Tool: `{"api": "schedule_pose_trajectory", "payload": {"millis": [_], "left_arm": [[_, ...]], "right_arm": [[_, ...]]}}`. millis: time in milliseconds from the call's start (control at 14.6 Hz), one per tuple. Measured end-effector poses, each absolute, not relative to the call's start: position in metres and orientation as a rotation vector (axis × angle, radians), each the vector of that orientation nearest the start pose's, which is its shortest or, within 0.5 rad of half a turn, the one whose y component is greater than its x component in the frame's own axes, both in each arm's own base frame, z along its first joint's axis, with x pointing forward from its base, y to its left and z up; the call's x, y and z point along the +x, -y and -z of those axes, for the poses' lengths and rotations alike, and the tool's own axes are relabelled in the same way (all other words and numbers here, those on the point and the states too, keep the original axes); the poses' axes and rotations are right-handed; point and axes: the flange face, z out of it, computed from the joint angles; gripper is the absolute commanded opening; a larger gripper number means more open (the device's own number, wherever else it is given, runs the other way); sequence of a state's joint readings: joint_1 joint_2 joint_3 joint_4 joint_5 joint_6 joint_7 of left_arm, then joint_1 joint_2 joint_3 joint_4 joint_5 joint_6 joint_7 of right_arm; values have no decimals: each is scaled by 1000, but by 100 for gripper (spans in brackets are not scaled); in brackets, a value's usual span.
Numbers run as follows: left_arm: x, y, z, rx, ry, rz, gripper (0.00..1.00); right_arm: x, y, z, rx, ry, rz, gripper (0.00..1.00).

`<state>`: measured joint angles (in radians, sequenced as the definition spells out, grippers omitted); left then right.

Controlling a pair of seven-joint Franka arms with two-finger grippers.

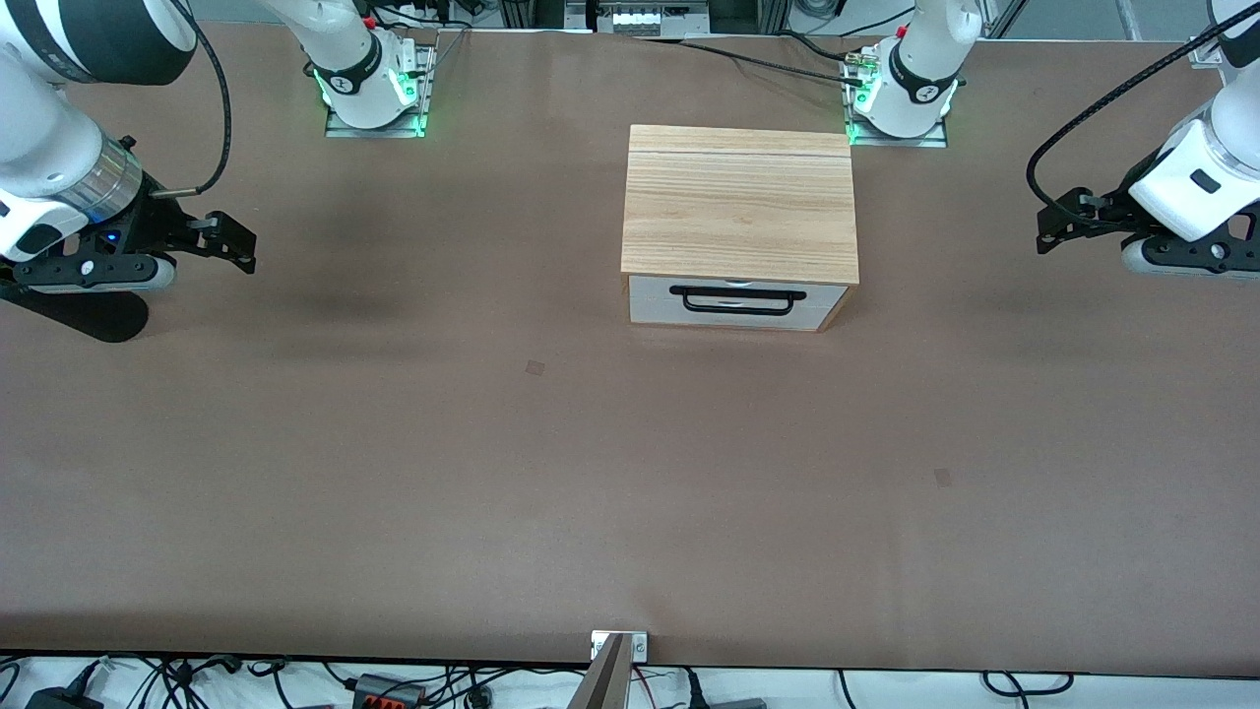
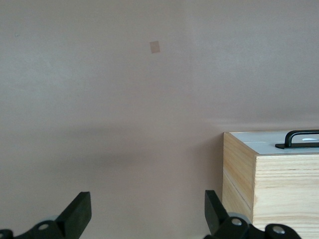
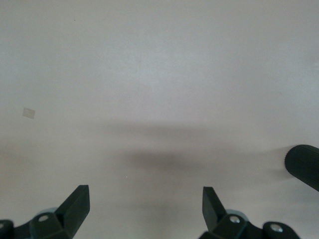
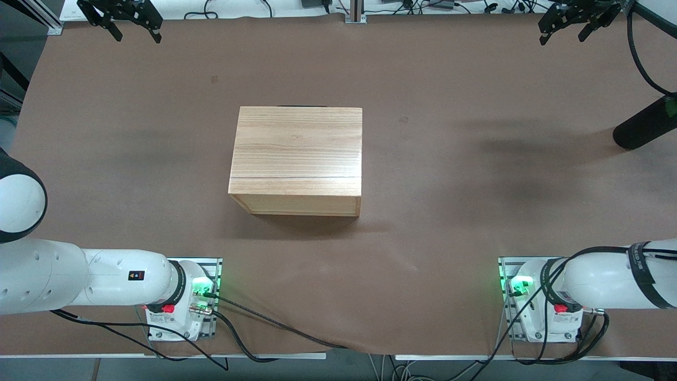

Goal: Pull top drawer with both arms simultaneously

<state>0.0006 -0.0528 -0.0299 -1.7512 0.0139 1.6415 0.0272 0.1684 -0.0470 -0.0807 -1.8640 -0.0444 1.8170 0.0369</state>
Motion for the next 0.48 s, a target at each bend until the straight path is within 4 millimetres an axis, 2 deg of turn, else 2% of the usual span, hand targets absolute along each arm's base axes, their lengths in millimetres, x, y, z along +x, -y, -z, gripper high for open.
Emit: {"api": "schedule_pose_trajectory", "payload": {"millis": [479], "left_arm": [[538, 15, -577, -3123, -91, -103, 100]], "right_arm": [[546, -45, -532, -3179, 105, 4, 100]]}}
